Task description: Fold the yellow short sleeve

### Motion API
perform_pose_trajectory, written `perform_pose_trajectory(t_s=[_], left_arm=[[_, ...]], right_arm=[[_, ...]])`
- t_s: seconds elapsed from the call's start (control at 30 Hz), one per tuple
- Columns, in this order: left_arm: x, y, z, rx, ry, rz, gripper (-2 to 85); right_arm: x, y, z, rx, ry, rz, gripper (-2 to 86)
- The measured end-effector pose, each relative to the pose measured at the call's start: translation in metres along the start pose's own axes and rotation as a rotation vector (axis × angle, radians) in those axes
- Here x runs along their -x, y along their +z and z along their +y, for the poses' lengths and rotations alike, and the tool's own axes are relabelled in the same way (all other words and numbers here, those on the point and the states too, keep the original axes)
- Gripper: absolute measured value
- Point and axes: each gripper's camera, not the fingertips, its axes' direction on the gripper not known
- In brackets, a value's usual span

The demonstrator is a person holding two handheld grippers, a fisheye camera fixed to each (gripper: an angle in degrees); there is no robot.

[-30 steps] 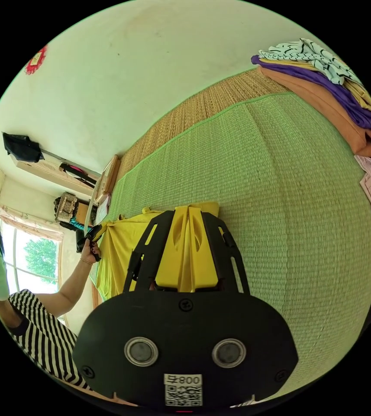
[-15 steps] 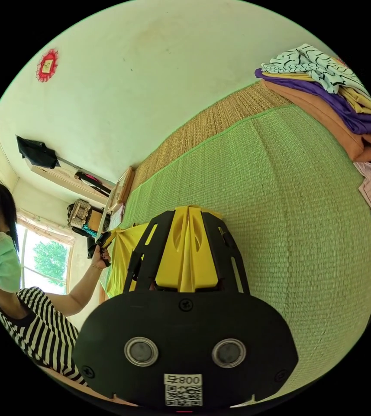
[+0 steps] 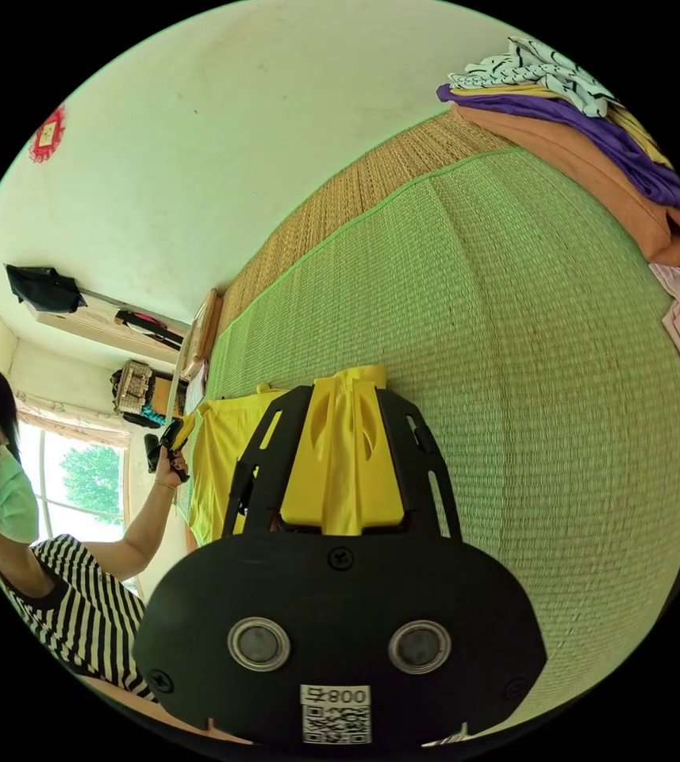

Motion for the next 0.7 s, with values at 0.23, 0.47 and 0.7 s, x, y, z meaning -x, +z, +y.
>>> perform_pose_trajectory(t_s=[0.23,0.47,0.7], left_arm=[[-0.002,-0.003,-0.001,0.062,0.021,-0.107,7.1],[-0.011,-0.004,-0.007,0.094,0.038,-0.166,2.8],[-0.018,-0.036,-0.008,0.085,0.059,-0.160,2.1]], right_arm=[[0.015,-0.016,0.020,-0.016,-0.017,0.040,4.9],[0.027,-0.036,0.038,-0.038,-0.006,0.075,7.0],[0.033,-0.042,0.042,-0.019,-0.008,0.099,8.5]])
